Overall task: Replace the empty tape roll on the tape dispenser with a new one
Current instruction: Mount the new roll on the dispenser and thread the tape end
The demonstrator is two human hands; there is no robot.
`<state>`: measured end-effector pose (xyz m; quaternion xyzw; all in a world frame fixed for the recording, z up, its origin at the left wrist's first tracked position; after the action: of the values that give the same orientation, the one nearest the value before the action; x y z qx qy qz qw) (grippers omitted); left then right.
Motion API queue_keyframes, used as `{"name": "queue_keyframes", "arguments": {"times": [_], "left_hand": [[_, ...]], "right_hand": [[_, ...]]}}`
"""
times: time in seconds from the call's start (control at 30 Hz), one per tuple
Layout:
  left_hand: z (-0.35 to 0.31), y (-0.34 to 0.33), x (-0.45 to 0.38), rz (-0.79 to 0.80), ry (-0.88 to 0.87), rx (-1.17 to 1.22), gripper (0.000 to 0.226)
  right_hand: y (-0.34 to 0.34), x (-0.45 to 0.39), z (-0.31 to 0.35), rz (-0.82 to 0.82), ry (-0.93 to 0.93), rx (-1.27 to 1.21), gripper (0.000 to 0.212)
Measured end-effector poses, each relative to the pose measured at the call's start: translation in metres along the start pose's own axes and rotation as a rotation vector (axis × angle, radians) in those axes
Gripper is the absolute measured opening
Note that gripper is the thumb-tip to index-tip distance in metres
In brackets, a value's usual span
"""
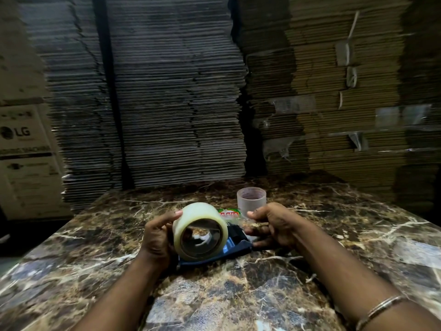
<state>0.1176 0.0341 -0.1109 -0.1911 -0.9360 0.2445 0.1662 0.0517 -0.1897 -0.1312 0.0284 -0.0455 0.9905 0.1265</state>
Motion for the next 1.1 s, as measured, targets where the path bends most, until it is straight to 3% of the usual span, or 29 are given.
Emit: {"name": "queue_keyframes", "arguments": {"times": [0.1,0.2,0.4,0.53,0.67,0.8,0.93,1.1], "left_hand": [[0.001,-0.007,0.003,0.020,0.004,-0.011,0.039],[0.002,-0.008,0.005,0.008,0.022,-0.022,0.027],[0.002,-0.001,0.000,0.020,0.028,-0.053,0.027],[0.003,-0.001,0.000,0.042,0.039,-0.039,0.053],[0.000,-0.007,0.004,0.083,-0.016,-0.069,0.029],[0.002,-0.015,0.006,0.138,-0.023,-0.066,0.049],[0.002,-0.020,0.008,0.149,-0.020,-0.070,0.051],[-0.004,-0.019,0.012,0.148,-0.051,-0.073,0.029]], "right_hand": [[-0.001,0.000,-0.002,0.020,-0.020,0.043,0.023],[0.000,-0.002,-0.001,0.038,0.006,0.101,0.022],[-0.001,0.001,0.002,0.062,0.025,0.195,0.005],[-0.001,0.004,0.002,0.074,0.024,0.177,0.009],[0.001,0.006,0.002,0.069,0.020,0.241,0.015],[0.001,0.006,0.004,0.052,0.049,0.276,0.019],[0.002,0.005,0.006,0.034,0.083,0.267,0.022],[0.009,0.001,0.005,-0.024,0.082,0.266,0.033]]}}
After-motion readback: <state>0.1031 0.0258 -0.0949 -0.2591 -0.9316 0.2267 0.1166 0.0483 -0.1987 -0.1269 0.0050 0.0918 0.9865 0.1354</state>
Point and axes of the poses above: each hand's wrist, its own x-axis away from the middle knuckle, its own y-axis out of the back of the hand, z = x × y, the point moved 10 cm from there along -x, towards the middle knuckle, and after that the axes turned 15 degrees about y, right-handed, at the moved point
